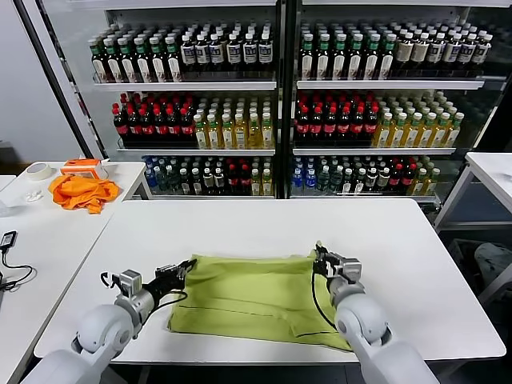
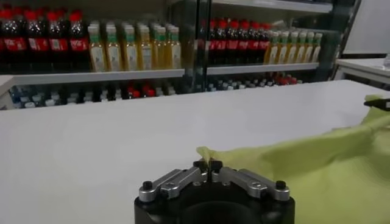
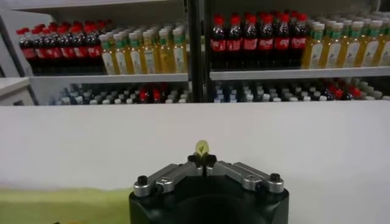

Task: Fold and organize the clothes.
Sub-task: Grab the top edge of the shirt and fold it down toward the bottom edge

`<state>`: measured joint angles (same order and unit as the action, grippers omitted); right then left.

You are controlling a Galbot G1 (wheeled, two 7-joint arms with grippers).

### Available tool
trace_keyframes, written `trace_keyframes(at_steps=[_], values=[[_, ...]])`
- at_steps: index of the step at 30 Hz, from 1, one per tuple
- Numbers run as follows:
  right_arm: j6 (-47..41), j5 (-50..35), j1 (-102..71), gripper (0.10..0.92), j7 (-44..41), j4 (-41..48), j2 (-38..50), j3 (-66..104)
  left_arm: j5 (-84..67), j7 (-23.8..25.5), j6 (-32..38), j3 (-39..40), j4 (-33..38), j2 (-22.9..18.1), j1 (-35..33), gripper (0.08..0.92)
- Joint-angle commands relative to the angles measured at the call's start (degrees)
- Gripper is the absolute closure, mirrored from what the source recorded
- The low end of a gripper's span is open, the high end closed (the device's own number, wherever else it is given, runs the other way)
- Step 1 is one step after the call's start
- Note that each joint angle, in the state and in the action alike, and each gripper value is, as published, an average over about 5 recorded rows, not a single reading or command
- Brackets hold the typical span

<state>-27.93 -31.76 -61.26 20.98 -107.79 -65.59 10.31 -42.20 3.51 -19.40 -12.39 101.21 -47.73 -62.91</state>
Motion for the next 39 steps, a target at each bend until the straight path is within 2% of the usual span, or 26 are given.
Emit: trace_keyframes(at_steps=[1, 21, 31, 34, 39], values=[[0.27, 0.37, -8.34, 0.920, 0.50, -7.95, 2.46, 0.91, 0.73, -0.63, 1.33, -1.55, 3.60, 0.79, -6.29, 0.911], [-1.00, 4.63, -15.30, 0.920, 3.91, -13.07, 2.12, 1.50, 1.33, -0.39, 2.30, -0.80, 0.98, 0.87, -5.63, 0.911], [-0.14, 7.73, -16.47, 0.920, 3.69, -11.22, 1.52, 0.91, 4.38, -1.03, 0.66, -0.81, 1.33, 0.80, -6.22, 0.910], [-0.09, 7.99, -17.03, 0.889, 3.42, -11.44, 1.40, 0.67, 4.94, -2.07, 1.03, -0.78, 1.18, 0.39, -5.90, 0.883], [-0.10, 8.05, -18.53, 0.750, 3.30, -13.65, 1.28, 1.02, 4.52, -4.22, 2.59, -1.47, 2.10, -0.02, -5.21, 0.754]])
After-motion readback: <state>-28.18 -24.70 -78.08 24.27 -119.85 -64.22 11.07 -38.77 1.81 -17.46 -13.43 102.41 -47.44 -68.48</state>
